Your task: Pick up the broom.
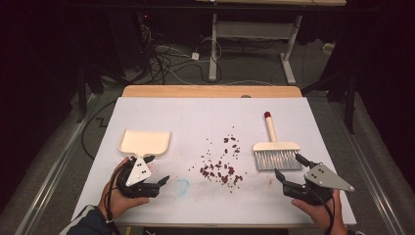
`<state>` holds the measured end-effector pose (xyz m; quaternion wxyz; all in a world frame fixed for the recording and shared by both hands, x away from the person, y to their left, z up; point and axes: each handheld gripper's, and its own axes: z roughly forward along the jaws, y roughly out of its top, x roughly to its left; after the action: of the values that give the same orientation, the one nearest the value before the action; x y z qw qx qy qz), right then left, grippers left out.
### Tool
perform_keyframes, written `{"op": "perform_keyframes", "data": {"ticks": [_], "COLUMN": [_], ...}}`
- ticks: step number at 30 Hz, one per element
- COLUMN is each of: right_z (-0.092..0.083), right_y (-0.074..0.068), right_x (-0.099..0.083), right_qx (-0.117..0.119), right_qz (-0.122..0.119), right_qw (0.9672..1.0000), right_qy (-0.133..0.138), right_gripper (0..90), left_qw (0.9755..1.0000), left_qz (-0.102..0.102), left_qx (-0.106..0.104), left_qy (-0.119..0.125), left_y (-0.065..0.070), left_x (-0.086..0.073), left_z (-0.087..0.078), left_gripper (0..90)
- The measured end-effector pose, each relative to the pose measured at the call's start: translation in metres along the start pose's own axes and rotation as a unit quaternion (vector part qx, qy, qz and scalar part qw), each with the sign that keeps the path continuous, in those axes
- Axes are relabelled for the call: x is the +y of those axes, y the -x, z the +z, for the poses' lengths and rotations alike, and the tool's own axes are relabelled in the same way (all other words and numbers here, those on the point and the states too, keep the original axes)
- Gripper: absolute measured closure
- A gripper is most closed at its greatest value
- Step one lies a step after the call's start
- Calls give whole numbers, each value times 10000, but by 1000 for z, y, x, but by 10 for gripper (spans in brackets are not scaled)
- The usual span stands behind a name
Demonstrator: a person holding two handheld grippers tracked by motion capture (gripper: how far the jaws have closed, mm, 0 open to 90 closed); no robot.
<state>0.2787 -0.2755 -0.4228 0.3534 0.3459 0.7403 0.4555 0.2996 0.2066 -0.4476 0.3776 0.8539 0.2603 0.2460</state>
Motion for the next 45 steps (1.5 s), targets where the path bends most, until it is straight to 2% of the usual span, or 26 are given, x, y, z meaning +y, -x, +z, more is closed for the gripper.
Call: {"op": "perform_keyframes", "data": {"ticks": [1, 6, 14, 19, 23, 25, 29, 31, 33, 37, 39, 42, 43, 45], "right_z": [0, -2, 1, 15, 35, 48, 87, 111, 135, 177, 191, 205, 206, 208], "right_y": [0, -3, -4, 16, 36, 46, 60, 67, 73, 81, 83, 83, 83, 83], "right_x": [0, -2, 3, 14, 27, 34, 47, 51, 51, 42, 35, 28, 27, 28], "right_qx": [26, 12, -14, -339, -557, -505, -562, -486, -439, -625, -620, -561, -545, -427], "right_qz": [-66, -64, -110, 111, 424, 552, 623, 737, 817, 834, 1016, 1140, 1146, 1211], "right_qw": [10000, 9999, 9998, 9982, 9931, 9908, 9821, 9754, 9665, 9446, 9350, 9233, 9243, 9234], "right_qy": [10, -96, -155, -474, -944, -1125, -1688, -2019, -2394, -3113, -3341, -3625, -3600, -3617], "right_gripper": [210, 210, 214, 251, 261, 262, 275, 291, 310, 352, 374, 408, 431, 508], "left_qw": [10000, 9999, 9998, 9997, 9996, 9996, 9996, 9996, 9995, 9995, 9994, 9993, 9993, 9993], "left_qz": [9, 116, 131, 203, 187, 195, 187, 184, 188, 214, 221, 189, 188, 188], "left_qx": [-14, -73, -100, -104, -135, -142, -146, -145, -149, -154, -156, -223, -233, -240], "left_qy": [-26, -33, -82, -125, -145, -165, -169, -178, -182, -198, -202, -225, -223, -225], "left_y": [0, 4, 6, 7, 7, 8, 8, 7, 7, 8, 8, 8, 8, 8], "left_x": [0, 1, -1, 0, 1, 1, 0, 0, -1, -2, -2, -4, -4, -4], "left_z": [1, 0, 0, 3, 4, 5, 4, 5, 4, 3, 2, 2, 2, 2], "left_gripper": [200, 201, 201, 201, 201, 201, 202, 202, 202, 202, 202, 202, 202, 202]}}
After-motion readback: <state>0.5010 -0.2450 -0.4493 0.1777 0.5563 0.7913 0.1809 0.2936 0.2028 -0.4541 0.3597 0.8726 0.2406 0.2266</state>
